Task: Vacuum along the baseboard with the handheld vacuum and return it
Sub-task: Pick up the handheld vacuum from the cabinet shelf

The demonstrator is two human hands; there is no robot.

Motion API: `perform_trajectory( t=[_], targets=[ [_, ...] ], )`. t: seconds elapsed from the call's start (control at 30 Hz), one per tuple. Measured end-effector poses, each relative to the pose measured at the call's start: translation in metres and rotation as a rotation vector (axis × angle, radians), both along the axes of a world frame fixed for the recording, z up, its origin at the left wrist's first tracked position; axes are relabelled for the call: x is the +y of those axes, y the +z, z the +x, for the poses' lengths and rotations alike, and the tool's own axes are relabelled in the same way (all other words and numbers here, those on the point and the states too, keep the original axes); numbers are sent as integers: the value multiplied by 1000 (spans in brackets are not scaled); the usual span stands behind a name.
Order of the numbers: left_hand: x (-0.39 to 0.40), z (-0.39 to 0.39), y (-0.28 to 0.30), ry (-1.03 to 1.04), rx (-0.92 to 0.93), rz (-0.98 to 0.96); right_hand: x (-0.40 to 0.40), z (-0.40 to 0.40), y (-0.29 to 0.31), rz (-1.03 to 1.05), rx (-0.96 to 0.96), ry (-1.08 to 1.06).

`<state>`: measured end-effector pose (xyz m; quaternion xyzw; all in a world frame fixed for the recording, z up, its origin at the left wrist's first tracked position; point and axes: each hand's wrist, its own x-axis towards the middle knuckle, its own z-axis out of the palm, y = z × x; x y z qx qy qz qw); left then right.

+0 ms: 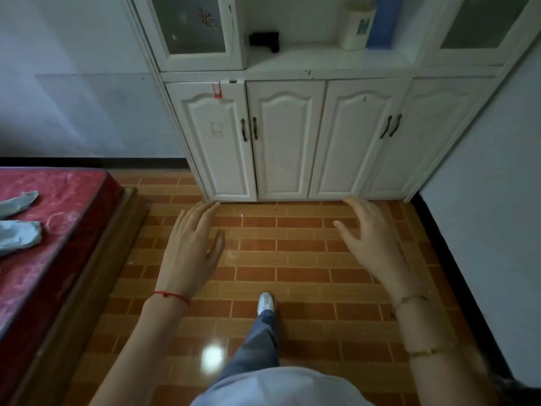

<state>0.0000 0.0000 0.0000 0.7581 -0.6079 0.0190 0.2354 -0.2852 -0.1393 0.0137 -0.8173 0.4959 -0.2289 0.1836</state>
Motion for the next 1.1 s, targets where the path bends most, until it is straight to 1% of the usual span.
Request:
perform_trajectory(
  t=[0.17, 0.37, 0.5, 0.83, 0.97, 1.1],
  targets=[
    [-79, 43, -1, 12, 29, -2, -76, 47, -6, 21, -19, 3],
    [-178, 101, 18, -33, 23, -62, -178, 110, 11, -27, -71, -2],
    [-243, 132, 25, -48, 35, -82, -232, 140, 14, -34, -93, -25],
    [-360, 171, 13, -75, 108, -35, -331, 179, -16, 70, -106, -75],
    [-412, 183, 2, -73, 93, -28, -386, 198, -26, 80, -96, -68],
    [-481, 197, -1, -75, 76, -42, -461, 216, -25, 63, -130, -22]
  ],
)
